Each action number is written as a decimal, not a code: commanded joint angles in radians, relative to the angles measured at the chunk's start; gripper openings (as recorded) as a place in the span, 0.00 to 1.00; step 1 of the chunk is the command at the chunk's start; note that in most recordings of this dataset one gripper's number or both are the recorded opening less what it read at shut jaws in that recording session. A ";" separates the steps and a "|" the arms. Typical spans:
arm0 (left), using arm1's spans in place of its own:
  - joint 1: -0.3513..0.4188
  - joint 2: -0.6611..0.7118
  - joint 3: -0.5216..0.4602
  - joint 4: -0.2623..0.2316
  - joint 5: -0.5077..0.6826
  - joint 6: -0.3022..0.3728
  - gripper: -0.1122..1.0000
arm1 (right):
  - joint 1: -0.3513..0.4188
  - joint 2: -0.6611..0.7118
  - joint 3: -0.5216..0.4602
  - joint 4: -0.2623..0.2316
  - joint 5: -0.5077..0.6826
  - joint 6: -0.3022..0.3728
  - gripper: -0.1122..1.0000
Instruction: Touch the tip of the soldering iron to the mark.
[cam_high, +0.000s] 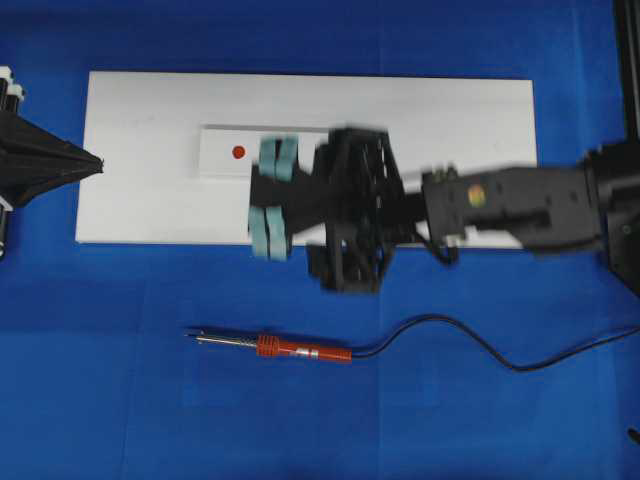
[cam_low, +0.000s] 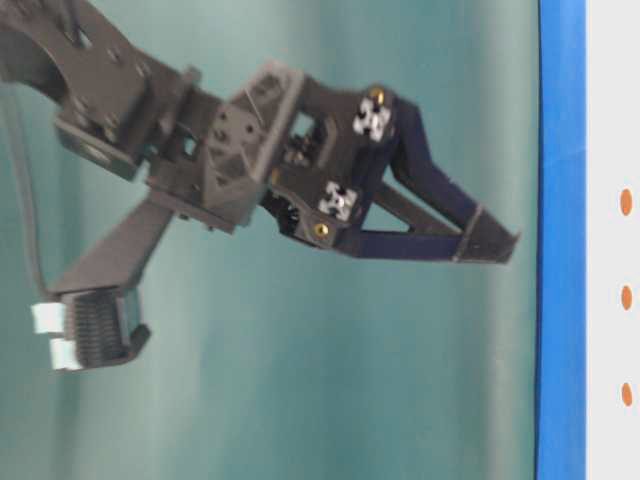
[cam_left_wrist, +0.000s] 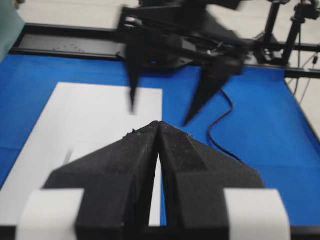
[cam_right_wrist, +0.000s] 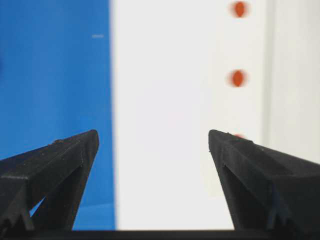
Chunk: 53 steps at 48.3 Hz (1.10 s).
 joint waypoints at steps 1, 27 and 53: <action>0.000 0.003 -0.011 0.000 -0.005 -0.002 0.12 | -0.052 -0.043 -0.009 0.012 -0.020 -0.029 0.89; 0.000 0.003 -0.011 0.002 -0.005 -0.002 0.12 | -0.120 -0.186 0.083 0.025 -0.046 -0.083 0.88; 0.000 -0.008 -0.012 0.002 0.002 -0.002 0.12 | -0.124 -0.703 0.489 0.023 -0.308 -0.066 0.88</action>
